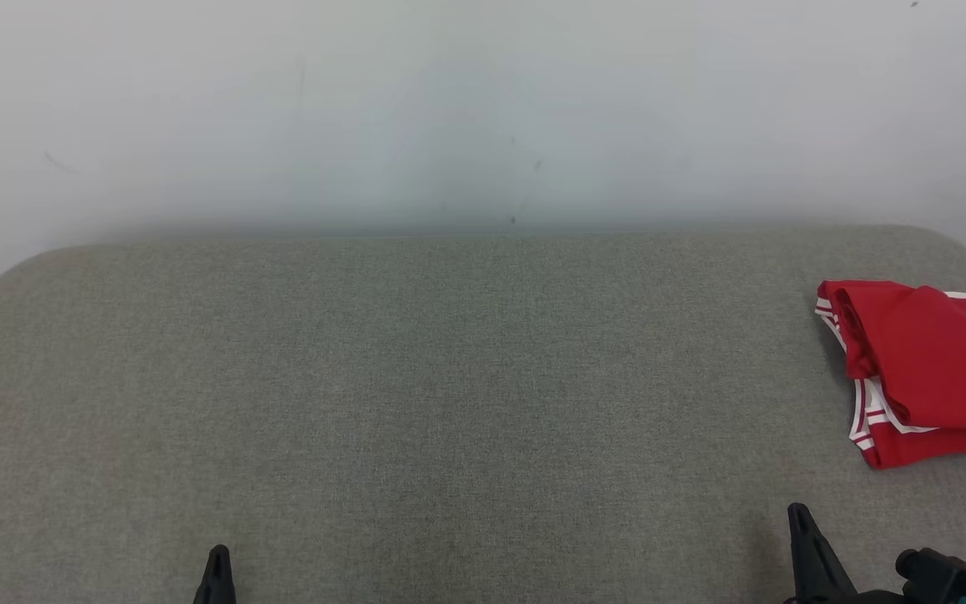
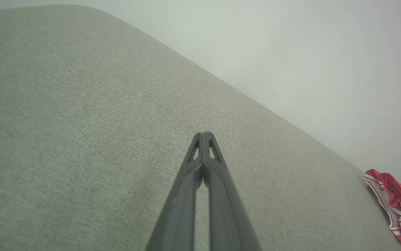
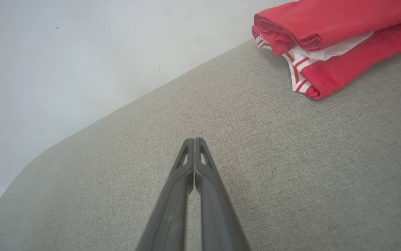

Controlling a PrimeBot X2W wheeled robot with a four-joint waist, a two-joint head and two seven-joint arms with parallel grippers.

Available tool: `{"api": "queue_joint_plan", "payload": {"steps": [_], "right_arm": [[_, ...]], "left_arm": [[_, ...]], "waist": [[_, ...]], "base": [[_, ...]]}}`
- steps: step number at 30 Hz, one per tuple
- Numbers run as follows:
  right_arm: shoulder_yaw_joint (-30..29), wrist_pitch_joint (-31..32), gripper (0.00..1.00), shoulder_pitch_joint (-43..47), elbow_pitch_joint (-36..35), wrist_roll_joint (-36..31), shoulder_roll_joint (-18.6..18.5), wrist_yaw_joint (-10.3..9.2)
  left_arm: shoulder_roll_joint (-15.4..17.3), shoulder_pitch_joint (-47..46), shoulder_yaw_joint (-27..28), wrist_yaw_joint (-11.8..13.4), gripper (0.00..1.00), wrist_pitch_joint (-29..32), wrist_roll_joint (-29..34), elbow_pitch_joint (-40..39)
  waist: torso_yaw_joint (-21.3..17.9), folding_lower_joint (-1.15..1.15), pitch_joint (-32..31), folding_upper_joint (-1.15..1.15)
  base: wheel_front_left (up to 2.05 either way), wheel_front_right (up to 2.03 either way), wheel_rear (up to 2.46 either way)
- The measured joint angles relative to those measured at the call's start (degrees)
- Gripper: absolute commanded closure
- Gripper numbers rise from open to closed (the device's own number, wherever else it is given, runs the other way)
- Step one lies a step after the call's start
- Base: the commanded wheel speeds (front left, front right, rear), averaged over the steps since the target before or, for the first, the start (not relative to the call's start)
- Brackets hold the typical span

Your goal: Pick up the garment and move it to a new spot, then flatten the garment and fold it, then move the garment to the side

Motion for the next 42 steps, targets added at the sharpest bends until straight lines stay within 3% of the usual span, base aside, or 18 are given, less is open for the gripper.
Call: {"api": "queue_joint_plan", "payload": {"steps": [42], "right_arm": [[-3.4,5.4,1.00,-2.6,-2.4,32.7,0.0,0.00]], "left_arm": [[0.0,-7.1,2.2,-1.6,1.00,8.6,-29.4,2.8]], "waist": [[-0.1,0.00,0.6,0.00]], "base": [[0.00,0.00,0.00]]}}
